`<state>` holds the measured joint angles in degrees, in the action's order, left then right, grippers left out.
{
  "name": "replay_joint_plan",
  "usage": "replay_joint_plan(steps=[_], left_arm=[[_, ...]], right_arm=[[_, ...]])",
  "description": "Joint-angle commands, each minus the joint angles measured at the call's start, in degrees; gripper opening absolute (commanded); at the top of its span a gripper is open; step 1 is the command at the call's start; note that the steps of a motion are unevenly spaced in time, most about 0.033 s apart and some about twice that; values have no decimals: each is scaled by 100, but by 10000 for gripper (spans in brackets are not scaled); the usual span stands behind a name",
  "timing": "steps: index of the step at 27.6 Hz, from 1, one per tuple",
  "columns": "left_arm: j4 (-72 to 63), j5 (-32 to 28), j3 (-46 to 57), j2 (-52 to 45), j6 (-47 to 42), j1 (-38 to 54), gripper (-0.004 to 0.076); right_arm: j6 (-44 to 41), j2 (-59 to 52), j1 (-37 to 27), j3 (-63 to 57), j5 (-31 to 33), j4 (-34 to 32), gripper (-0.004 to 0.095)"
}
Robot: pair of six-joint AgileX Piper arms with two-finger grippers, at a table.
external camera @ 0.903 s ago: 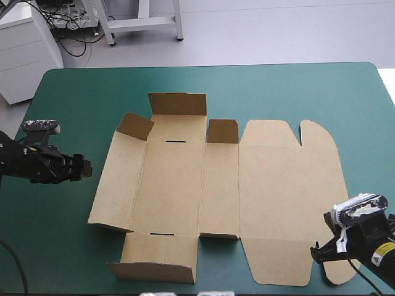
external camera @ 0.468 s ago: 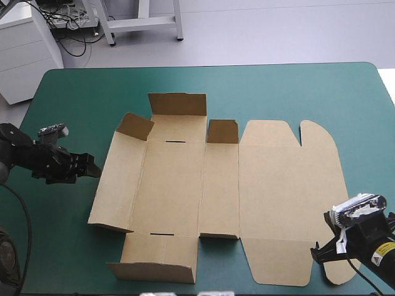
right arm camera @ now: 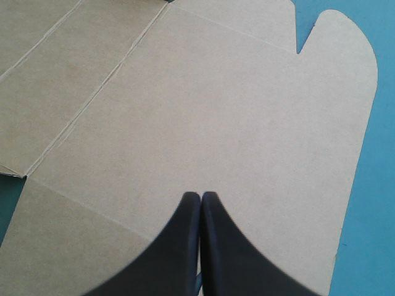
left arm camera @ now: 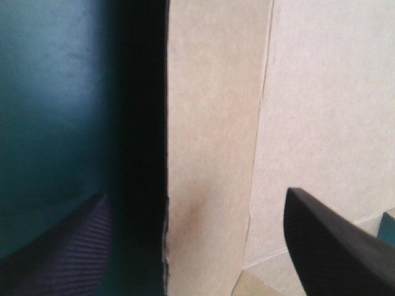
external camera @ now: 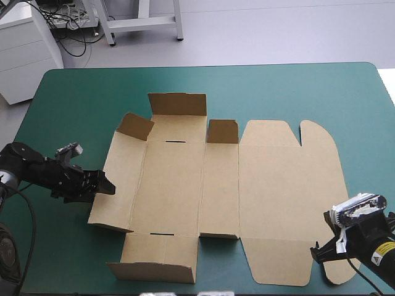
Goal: Fold the box
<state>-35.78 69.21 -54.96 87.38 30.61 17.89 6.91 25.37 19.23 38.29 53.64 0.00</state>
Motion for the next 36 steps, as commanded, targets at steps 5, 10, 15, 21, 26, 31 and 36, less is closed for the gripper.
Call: replay_joint_plan(steps=[5,10,15,21,26,31,36], left_arm=[[-805,552,203,-174,397,-67,544],[-779,542,203,-36,406,-439,544],[-790,477,203,123,406,-696,544],[-684,499,203,149,406,-714,544],[-704,406,203,149,354,-714,504],[-734,27,203,149,-103,-714,173],[-798,-250,203,149,55,-724,-32]], right_arm=[[14,30,-27,145,-397,0,-18],[14,30,-27,145,-397,31,-18],[14,30,-27,145,-362,31,-18],[14,30,-27,145,-362,0,-18],[14,30,-27,145,-362,31,-18],[14,30,-27,145,-323,31,-18],[14,30,-27,145,-257,0,-18]])
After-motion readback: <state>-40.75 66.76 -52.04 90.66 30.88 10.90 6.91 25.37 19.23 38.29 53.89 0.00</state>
